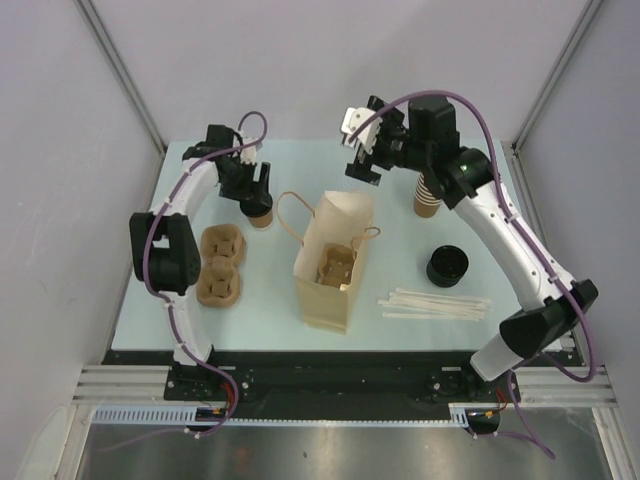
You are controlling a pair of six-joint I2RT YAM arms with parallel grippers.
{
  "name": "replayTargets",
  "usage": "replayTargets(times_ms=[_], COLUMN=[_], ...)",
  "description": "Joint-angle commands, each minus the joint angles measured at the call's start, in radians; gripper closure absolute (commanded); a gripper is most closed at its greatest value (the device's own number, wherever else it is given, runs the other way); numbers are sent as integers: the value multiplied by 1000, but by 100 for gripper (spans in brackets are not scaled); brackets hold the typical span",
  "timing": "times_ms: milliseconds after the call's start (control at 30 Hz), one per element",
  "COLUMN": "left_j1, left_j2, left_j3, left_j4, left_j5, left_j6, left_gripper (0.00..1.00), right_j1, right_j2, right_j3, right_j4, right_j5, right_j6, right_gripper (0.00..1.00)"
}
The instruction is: Pack the takeout coffee
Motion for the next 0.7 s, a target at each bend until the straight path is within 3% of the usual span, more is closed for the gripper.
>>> replayTargets(times_ms=[0, 233, 500, 667], left_j1=[18, 78, 80, 28], left_j2=[-152, -321, -509, -601], left_j3=[10, 99, 160, 144], left_j4=[2, 8, 51, 3], left_j5=[100, 313, 490, 589], left_j6=[32, 3, -52, 14], left_gripper=[52, 57, 57, 58], right_j1=[-58, -110, -120, -114], right_j2=[94, 208, 268, 305], right_j3=[170, 324, 328, 342], right_j4=[-177, -449, -523, -543], right_j5=[-105, -259, -319, -350], right_j6=[137, 164, 136, 139], right_gripper=[0, 0, 0, 2])
